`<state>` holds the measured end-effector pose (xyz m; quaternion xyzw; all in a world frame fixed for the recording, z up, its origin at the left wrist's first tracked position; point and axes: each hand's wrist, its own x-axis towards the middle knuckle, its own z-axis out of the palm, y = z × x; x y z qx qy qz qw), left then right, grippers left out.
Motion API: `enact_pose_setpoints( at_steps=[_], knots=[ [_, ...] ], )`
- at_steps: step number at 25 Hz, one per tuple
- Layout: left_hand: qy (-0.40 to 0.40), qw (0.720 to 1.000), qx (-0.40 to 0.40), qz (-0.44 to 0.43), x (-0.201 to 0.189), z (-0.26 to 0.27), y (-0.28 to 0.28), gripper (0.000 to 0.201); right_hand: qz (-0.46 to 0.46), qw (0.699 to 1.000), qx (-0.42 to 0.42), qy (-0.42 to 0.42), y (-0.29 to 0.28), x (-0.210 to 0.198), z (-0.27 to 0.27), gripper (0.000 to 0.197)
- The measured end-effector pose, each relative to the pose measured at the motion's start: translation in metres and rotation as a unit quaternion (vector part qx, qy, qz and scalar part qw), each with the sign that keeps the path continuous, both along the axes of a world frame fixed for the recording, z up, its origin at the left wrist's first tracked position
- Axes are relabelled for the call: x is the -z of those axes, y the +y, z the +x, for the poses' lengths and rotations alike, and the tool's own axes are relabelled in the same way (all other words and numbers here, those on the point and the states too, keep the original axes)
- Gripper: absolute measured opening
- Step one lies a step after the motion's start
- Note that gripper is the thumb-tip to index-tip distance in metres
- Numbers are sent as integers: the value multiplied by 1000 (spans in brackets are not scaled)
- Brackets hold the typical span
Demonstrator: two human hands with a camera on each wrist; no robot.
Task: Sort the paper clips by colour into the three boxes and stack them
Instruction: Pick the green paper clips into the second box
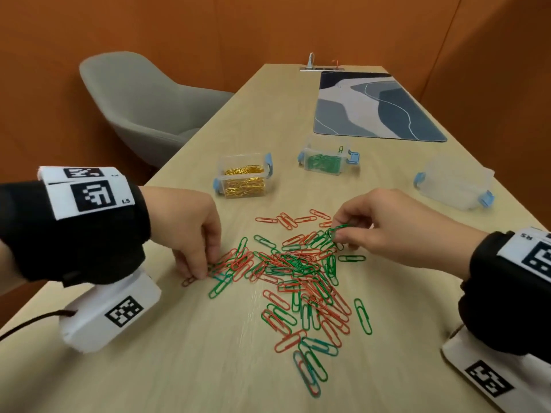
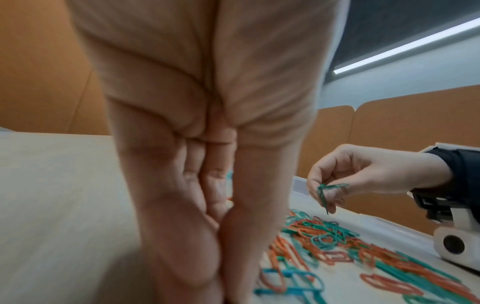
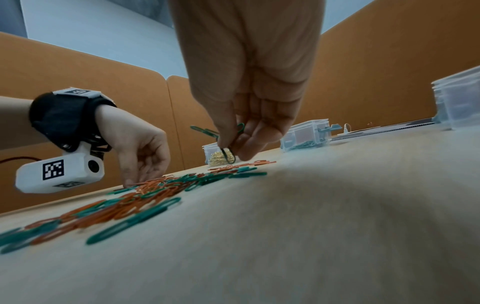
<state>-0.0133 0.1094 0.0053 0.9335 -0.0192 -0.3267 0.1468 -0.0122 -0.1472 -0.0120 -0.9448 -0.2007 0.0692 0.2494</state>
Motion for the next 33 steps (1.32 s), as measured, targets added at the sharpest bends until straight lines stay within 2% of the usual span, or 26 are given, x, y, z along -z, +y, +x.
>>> enact_pose_setpoints(
  at_steps=[3,4,7,8,9,11,12,13,14,15,17,19,20,21,23,25,28,31,33],
  knots=[
    [-31,999,10,-9,1,-3,-3,18,-2,1000,-24,4,2,0,-3,6],
    [-38,999,6,-36,0,-4,-4,17,-6,1000,-31,1,4,0,-4,6],
    [-89,977,-50,-185,-4,0,-15,2,45,998,-46,5,6,-3,-6,7],
    [-91,964,-83,-236,-5,3,-22,14,81,995,-49,6,8,-5,-7,8],
    [-53,949,-121,-286,-5,4,-32,27,111,992,-56,-2,11,-6,-9,9],
    [106,907,-176,-367,-5,3,-54,43,140,986,-84,-34,18,-7,-12,10],
    [174,883,-185,-394,-5,1,-64,41,143,983,-102,-55,21,-7,-14,11],
    [203,871,-182,-409,-4,1,-68,36,142,980,-115,-77,23,-7,-16,13],
    [200,873,-178,-409,-5,2,-69,32,135,979,-115,-97,23,-6,-17,16],
    [179,882,-177,-398,-8,4,-65,30,125,982,-96,-106,21,-6,-17,18],
    [87,923,-171,-334,-13,8,-46,31,69,994,-34,-80,13,-5,-17,18],
    [-35,975,-121,-185,-17,8,-22,29,-32,999,3,-22,6,-3,-15,22],
    [-80,988,-80,-101,-18,5,-13,28,-69,998,10,7,3,-1,-14,28],
    [-102,993,-39,-41,-18,0,-7,28,-83,996,16,32,3,-1,-13,31],
    [-97,995,19,8,-15,-11,-5,28,-73,996,28,53,5,-1,-11,22],
    [-73,996,31,28,-10,-21,-9,28,-72,994,31,72,7,-1,-9,14],
    [-92,995,36,28,1,-27,-11,29,-91,992,22,86,7,-1,-10,17],
    [-82,996,27,23,5,-25,-10,18,-65,997,19,43,6,-2,-8,16],
    [-45,998,29,30,4,-24,-7,17,-51,999,6,6,7,-3,-7,13]
  ],
)
